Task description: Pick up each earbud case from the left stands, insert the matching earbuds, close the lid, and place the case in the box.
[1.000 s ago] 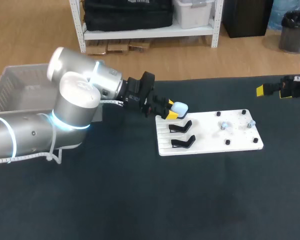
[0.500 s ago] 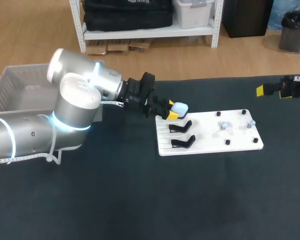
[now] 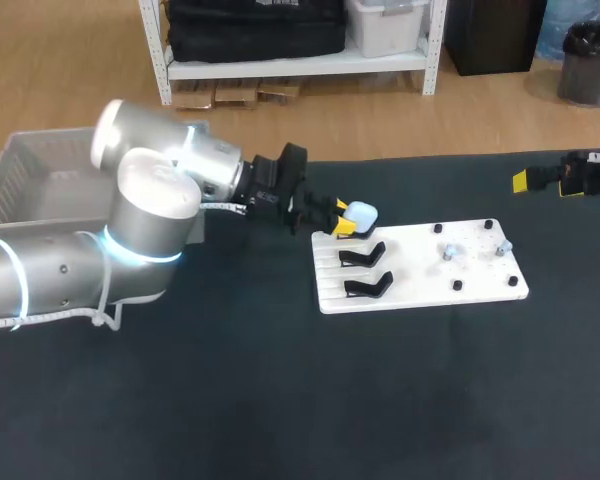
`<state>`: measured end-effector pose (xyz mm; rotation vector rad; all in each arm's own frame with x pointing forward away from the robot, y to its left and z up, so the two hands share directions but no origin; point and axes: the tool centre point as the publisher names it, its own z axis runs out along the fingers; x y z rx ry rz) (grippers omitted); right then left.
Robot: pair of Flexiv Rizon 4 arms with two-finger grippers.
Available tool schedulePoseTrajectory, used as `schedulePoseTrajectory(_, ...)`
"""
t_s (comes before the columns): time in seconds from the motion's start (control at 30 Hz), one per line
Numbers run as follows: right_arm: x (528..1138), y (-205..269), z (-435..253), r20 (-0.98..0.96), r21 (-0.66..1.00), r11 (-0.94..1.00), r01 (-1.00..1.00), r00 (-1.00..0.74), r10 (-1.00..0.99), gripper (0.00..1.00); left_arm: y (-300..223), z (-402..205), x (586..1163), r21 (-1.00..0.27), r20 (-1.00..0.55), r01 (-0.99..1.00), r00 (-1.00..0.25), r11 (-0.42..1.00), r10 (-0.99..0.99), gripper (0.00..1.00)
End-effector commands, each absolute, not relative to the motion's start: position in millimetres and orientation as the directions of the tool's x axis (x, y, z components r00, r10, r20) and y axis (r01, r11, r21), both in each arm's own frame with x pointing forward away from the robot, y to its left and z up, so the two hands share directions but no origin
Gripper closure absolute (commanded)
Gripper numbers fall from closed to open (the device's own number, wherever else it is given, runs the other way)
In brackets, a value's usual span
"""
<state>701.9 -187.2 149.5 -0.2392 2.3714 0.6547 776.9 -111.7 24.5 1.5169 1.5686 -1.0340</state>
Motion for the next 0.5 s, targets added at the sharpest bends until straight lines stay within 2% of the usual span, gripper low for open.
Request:
schedulePoseTrajectory(0.03, 702, -187, 149, -0.641, 0.393, 0.858, -0.33, -0.768, -0.002, 0.0, -102, 32, 768, -0.045, -0.916, 0.999, -0.05, 0.021, 0.398, 1.0)
schedulePoseTrajectory(0.5, 702, -187, 149, -0.641, 0.393, 0.858, -0.33, -0.768, -0.002, 0.0, -85, 121, 747, -0.064, -0.986, 0.997, -0.068, 0.036, 0.151, 1.0)
